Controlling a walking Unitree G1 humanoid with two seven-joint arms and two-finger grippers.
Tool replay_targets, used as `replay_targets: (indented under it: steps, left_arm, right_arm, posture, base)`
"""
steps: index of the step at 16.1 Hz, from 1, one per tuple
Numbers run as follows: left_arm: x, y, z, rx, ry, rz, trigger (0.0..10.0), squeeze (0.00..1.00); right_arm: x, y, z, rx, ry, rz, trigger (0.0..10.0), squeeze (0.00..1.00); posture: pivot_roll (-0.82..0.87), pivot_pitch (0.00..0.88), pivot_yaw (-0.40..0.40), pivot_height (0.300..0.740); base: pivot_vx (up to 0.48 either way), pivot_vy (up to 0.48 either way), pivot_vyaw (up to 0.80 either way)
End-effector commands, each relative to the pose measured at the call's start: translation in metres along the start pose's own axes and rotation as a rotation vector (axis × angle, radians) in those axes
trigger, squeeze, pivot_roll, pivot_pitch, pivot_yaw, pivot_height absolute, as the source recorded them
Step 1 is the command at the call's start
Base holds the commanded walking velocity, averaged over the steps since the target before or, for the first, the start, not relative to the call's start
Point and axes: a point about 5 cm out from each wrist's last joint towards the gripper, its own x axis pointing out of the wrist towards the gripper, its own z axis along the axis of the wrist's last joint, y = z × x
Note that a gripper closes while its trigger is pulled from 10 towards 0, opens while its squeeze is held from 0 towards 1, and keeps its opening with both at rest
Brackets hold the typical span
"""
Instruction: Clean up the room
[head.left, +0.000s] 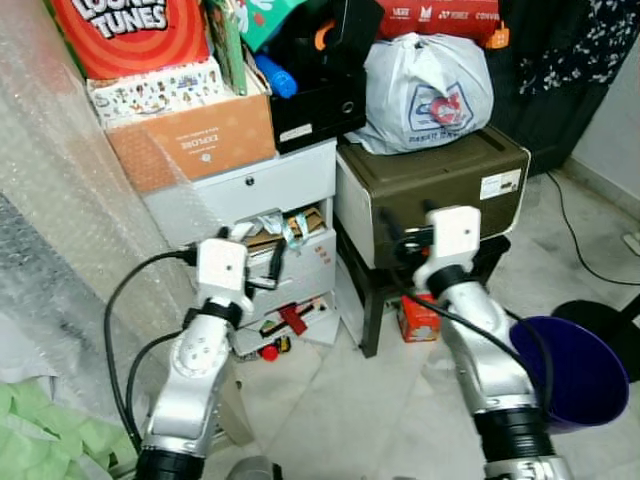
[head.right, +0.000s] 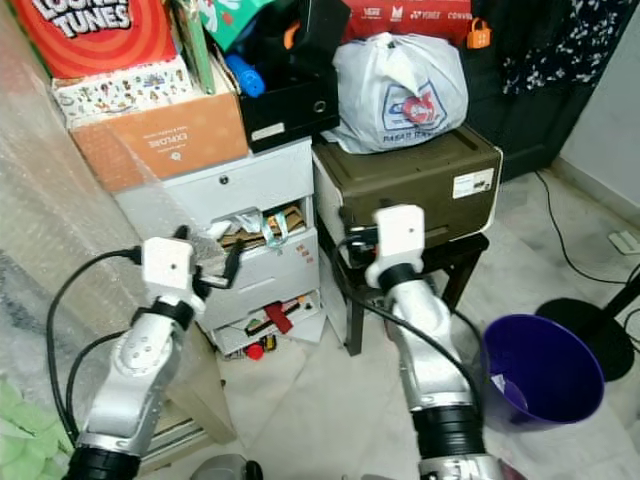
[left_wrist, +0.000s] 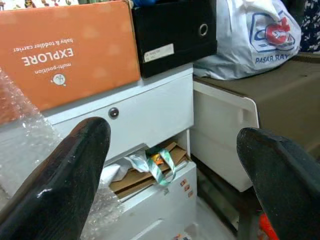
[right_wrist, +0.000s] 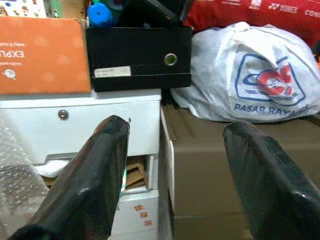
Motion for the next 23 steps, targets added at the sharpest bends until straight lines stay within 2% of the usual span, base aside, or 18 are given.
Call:
replay_targets:
  steps: [1,4,5,6,7,8,9,11,12,14,16,17,19,20,21,22,23]
  left_arm:
    - [0.001,0.003,0.003,0.026,-0.004,-0.003,10.0,0.0]
    - [-0.003,0.003,-0.001,0.036,0.019,-0.05,10.0,0.0]
    - [-0.011,0.005,-0.008,0.059,0.055,-0.112,10.0,0.0]
    - [-0.012,0.007,-0.01,0.063,0.068,-0.118,10.0,0.0]
    - [-0.021,0.008,-0.016,0.054,0.106,-0.17,10.0,0.0]
    - [-0.024,0.008,-0.017,0.053,0.111,-0.196,10.0,0.0]
    - [-0.035,0.004,-0.02,0.046,0.137,-0.304,10.0,0.0]
    - [-0.048,0.005,-0.026,0.029,0.184,-0.378,10.0,0.0]
    - [-0.058,0.011,-0.031,0.037,0.218,-0.396,10.0,0.0]
    - [-0.071,0.02,-0.036,0.061,0.251,-0.391,10.0,0.0]
    - [-0.096,0.038,-0.047,0.063,0.318,-0.373,10.0,0.0]
    - [-0.1,0.04,-0.048,0.057,0.326,-0.37,10.0,0.0]
    - [-0.13,0.047,-0.057,0.049,0.385,-0.386,10.0,0.0]
    - [-0.143,0.061,-0.065,-0.007,0.422,-0.285,10.0,0.0]
    - [-0.15,0.073,-0.073,-0.007,0.451,-0.215,10.0,0.0]
    - [-0.151,0.076,-0.074,0.004,0.454,-0.2,10.0,0.0]
    - [-0.152,0.091,-0.086,-0.046,0.485,-0.103,10.0,0.0]
  right_arm:
    - [0.001,0.005,0.0,-0.004,-0.005,0.012,10.0,0.0]
    - [-0.002,0.0,-0.005,-0.018,0.009,-0.01,10.0,0.0]
    - [-0.006,-0.013,-0.011,-0.085,0.031,-0.057,10.0,0.0]
    - [-0.007,-0.017,-0.013,-0.109,0.038,-0.072,10.0,0.0]
    - [-0.013,-0.034,-0.025,-0.171,0.085,-0.129,10.0,0.0]
    - [-0.015,-0.039,-0.029,-0.187,0.103,-0.143,10.0,0.0]
    - [-0.023,-0.051,-0.043,-0.216,0.162,-0.171,10.0,0.0]
    - [-0.031,-0.06,-0.058,-0.251,0.226,-0.181,10.0,0.0]
    - [-0.039,-0.066,-0.069,-0.272,0.266,-0.197,10.0,0.0]
    - [-0.047,-0.074,-0.078,-0.291,0.309,-0.215,10.0,0.0]
    - [-0.056,-0.084,-0.091,-0.302,0.369,-0.245,10.0,0.0]
    - [-0.057,-0.085,-0.092,-0.307,0.375,-0.246,10.0,0.0]
    - [-0.063,-0.091,-0.101,-0.325,0.418,-0.252,10.0,0.0]
    - [-0.068,-0.093,-0.107,-0.331,0.449,-0.255,10.0,0.0]
    - [-0.073,-0.094,-0.112,-0.334,0.474,-0.256,10.0,0.0]
    - [-0.074,-0.094,-0.113,-0.334,0.48,-0.256,10.0,0.0]
    - [-0.08,-0.094,-0.12,-0.325,0.521,-0.26,10.0,0.0]
  posture:
    - [-0.05,0.0,0.03,0.74]
    - [-0.04,0.0,0.029,0.74]
    - [-0.04,0.0,0.029,0.74]
    - [-0.04,0.0,0.029,0.74]
    - [-0.04,0.0,0.027,0.74]
    - [-0.04,0.0,0.027,0.74]
    - [-0.04,0.0,0.027,0.74]
    - [-0.03,0.0,0.029,0.74]
    - [-0.03,0.0,0.032,0.74]
    - [-0.02,0.0,0.034,0.74]
    - [-0.01,0.0,0.033,0.74]
    - [-0.01,0.0,0.032,0.74]
    - [0.0,0.0,0.028,0.74]
    - [0.01,0.0,0.023,0.74]
    - [0.01,0.0,0.022,0.74]
    - [0.01,0.0,0.021,0.74]
    - [0.01,0.0,0.022,0.74]
  base:
    - [0.0,0.0,0.8]
    - [0.0,0.0,0.53]
    - [0.0,0.0,0.0]
    - [0.0,0.0,0.0]
    - [0.0,0.0,0.0]
    - [0.0,0.0,0.0]
    - [0.0,0.0,0.0]
    - [0.0,0.0,0.0]
    - [0.0,0.0,0.0]
    - [0.0,0.0,0.0]
    - [0.0,0.0,0.0]
    - [0.0,0.0,0.0]
    - [0.0,0.0,0.0]
    - [0.0,0.0,0.0]
    - [0.0,0.0,0.0]
    - [0.0,0.0,0.0]
    - [0.0,0.0,0.0]
